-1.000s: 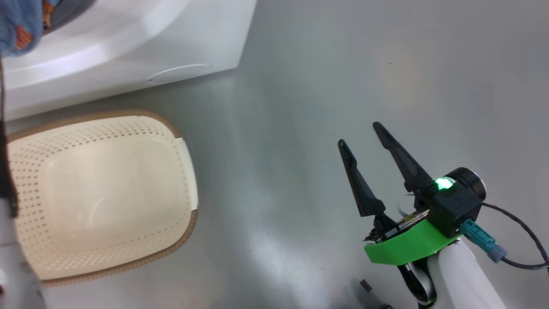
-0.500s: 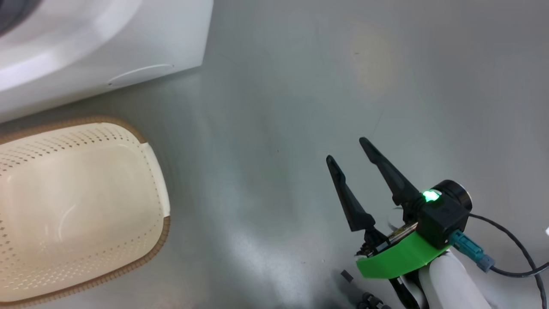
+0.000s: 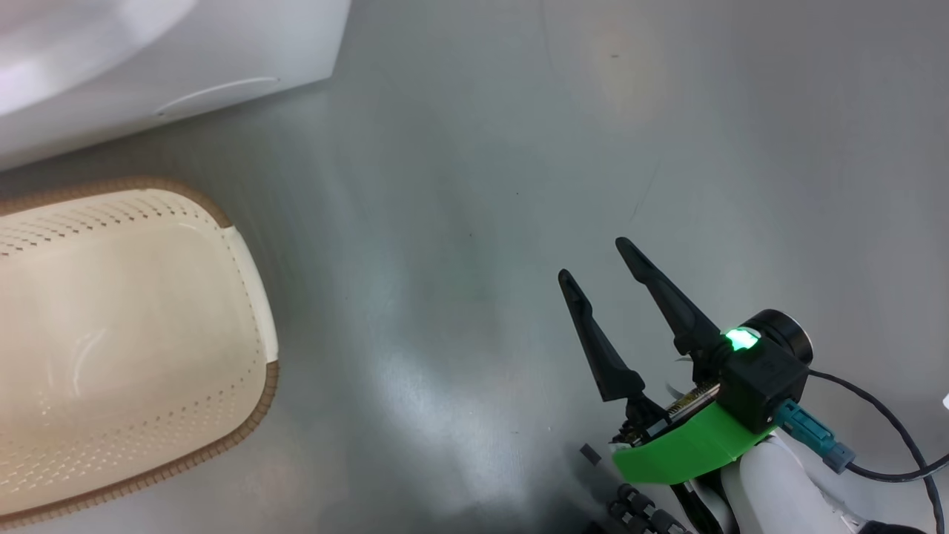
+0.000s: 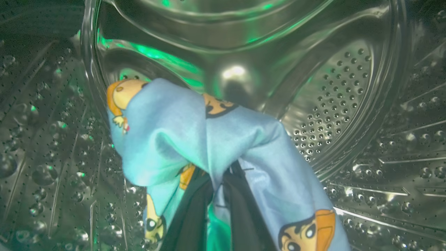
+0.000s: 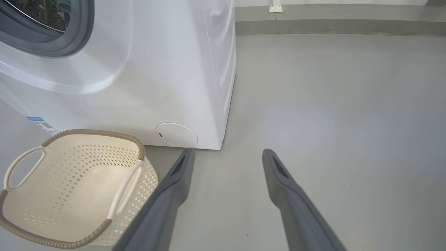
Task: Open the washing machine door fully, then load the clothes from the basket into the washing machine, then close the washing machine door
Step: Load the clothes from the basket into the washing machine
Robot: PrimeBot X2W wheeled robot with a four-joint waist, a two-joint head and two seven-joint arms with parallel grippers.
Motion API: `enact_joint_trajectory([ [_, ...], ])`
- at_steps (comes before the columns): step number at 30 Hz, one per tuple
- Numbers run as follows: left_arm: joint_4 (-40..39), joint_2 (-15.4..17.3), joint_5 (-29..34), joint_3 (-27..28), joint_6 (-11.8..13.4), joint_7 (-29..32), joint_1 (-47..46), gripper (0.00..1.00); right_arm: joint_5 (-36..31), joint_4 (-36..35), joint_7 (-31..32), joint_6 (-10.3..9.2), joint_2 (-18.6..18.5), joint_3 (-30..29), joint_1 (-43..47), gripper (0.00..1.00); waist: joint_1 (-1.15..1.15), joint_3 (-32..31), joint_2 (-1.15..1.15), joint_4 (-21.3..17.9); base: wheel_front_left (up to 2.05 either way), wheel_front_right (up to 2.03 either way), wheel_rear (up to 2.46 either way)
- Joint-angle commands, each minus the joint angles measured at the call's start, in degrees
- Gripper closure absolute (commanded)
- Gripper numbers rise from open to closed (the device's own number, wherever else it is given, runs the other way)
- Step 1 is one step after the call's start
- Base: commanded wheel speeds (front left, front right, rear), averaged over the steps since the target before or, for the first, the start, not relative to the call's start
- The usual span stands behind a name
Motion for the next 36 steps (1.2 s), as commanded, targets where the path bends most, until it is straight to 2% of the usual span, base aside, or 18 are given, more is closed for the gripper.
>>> enact_joint_trajectory([
  [1, -2.61, 3.12, 0.61, 0.48, 0.59, -0.35, -0.43, 1.00, -0.50, -1.36, -0.27, 0.09, 0.16, 1.33, 1.44, 0.00, 0.00, 0.48, 0.00, -0.05, 0.00, 0.00, 0.00],
  [6, -7.74, 3.01, 1.30, 1.86, 1.94, -0.35, -0.09, 1.00, -0.48, -1.39, -0.27, 0.09, 0.22, 1.46, 0.91, 0.00, 0.00, 1.56, 0.00, -0.08, 0.00, 0.00, 0.00],
  [9, -7.30, 2.39, 1.59, 1.90, 1.90, -0.35, 0.96, 1.00, -0.43, -1.19, -0.27, 0.09, 0.25, 1.40, 0.62, 0.00, 0.00, 1.75, 0.00, 0.10, 0.00, 0.00, 0.00],
  [21, 7.06, 2.84, 3.68, -1.37, 1.73, 0.12, -1.66, 1.00, -0.25, -0.48, -0.27, 0.09, 0.34, 1.45, 0.87, 0.00, 0.00, -0.01, 0.00, 0.39, 0.00, 0.00, 0.00],
  [27, 14.22, 3.36, 4.90, -3.78, 1.35, 4.03, -4.65, 1.00, -0.12, -0.56, -0.27, 0.09, 0.36, 1.41, 1.28, 0.00, 0.00, -0.70, 0.00, 0.41, 0.00, 0.00, 0.00],
  [28, 14.94, 3.48, 5.27, -4.28, 1.42, 4.41, -5.03, 0.94, -0.10, -0.57, -0.27, 0.09, 0.36, 1.39, 1.29, 0.00, 0.00, -0.71, 0.00, 0.41, 0.00, 0.00, 0.00],
  [29, 15.82, 3.45, 5.39, -4.56, 1.48, 5.06, -5.38, 0.82, -0.08, -0.58, -0.27, 0.09, 0.36, 1.38, 1.32, 0.00, 0.00, -0.77, 0.00, 0.41, 0.00, 0.00, 0.00],
  [32, 17.94, 3.32, 5.68, -5.39, 1.43, 6.60, -6.40, 0.62, -0.05, -0.59, -0.27, 0.09, 0.37, 1.36, 1.46, 0.00, 0.00, -0.88, 0.00, 0.44, 0.00, 0.00, 0.00],
  [33, 18.68, 3.17, 5.71, -5.63, 1.37, 7.30, -6.60, 0.49, -0.03, -0.58, -0.27, 0.09, 0.37, 1.35, 1.52, 0.00, 0.00, -0.98, 0.00, 0.48, 0.00, 0.00, 0.00],
  [34, 19.15, 3.04, 5.70, -5.81, 1.33, 7.62, -6.80, 0.18, -0.01, -0.57, -0.27, 0.09, 0.37, 1.34, 1.57, 0.00, 0.00, -1.04, 0.00, 0.51, 0.00, 0.00, 0.00],
  [35, 19.47, 2.99, 5.79, -6.06, 1.38, 7.66, -6.94, 0.00, 0.00, -0.57, -0.27, 0.09, 0.38, 1.34, 1.59, 0.00, 0.00, -1.09, 0.00, 0.51, 0.00, 0.00, 0.00],
  [36, 19.89, 2.89, 5.75, -6.21, 1.36, 7.90, -7.00, 0.00, 0.02, -0.56, -0.27, 0.09, 0.38, 1.34, 1.62, 0.00, 0.00, -1.19, 0.00, 0.51, 0.00, 0.00, 0.00],
])
